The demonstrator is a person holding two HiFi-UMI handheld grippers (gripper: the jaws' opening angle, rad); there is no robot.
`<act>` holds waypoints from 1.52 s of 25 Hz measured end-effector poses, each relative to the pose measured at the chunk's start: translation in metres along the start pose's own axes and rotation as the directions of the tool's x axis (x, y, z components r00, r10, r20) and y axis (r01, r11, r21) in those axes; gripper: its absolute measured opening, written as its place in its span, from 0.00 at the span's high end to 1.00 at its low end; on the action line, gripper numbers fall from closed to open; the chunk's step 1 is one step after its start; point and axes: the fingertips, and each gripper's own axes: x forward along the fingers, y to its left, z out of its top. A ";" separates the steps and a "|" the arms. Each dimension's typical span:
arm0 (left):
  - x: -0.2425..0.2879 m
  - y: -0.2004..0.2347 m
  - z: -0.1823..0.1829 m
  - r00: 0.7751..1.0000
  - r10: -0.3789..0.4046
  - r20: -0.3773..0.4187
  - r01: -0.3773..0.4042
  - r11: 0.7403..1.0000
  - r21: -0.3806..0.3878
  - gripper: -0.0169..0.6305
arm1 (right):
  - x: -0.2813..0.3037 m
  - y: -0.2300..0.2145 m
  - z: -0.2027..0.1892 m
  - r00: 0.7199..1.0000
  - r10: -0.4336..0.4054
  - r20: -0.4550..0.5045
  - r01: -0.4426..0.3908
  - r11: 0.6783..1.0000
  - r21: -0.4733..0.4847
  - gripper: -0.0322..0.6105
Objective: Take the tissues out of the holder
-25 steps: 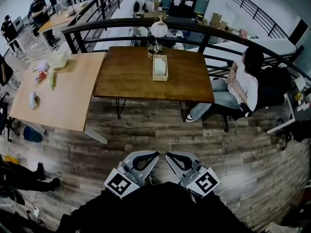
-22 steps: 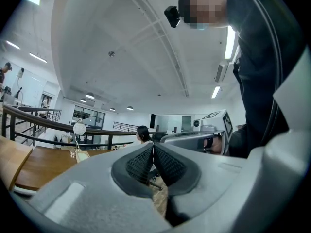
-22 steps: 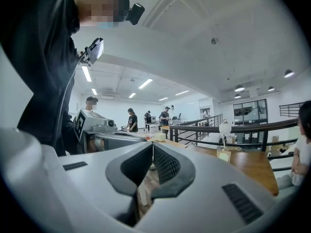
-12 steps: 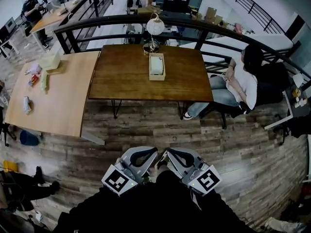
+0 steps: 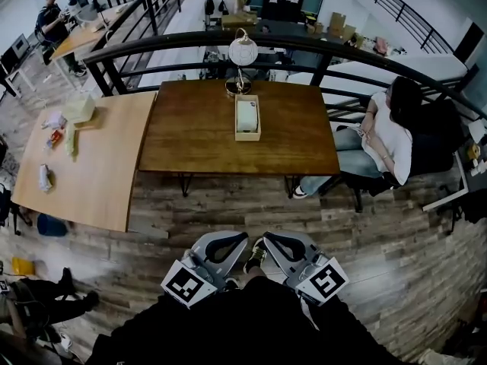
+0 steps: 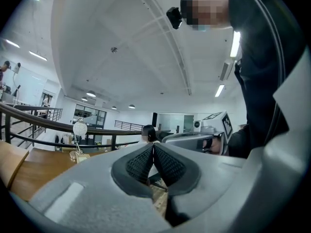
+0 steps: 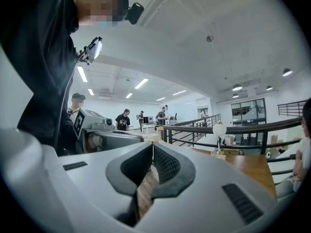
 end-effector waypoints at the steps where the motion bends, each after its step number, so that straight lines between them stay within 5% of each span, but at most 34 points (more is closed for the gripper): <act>1: 0.007 0.005 0.001 1.000 0.004 -0.002 -0.004 1.000 -0.002 0.96 | 0.002 -0.009 0.000 1.000 0.001 -0.005 -0.001 1.000 0.001 0.94; 25: 0.182 0.103 0.027 0.997 0.069 -0.035 -0.069 0.998 -0.002 0.96 | 0.028 -0.212 0.018 0.999 0.046 0.012 -0.046 0.998 0.030 0.94; 38: 0.219 0.146 0.027 0.993 0.104 -0.060 -0.102 0.994 0.024 0.96 | 0.043 -0.263 0.008 0.999 0.032 -0.003 -0.032 0.997 0.065 0.94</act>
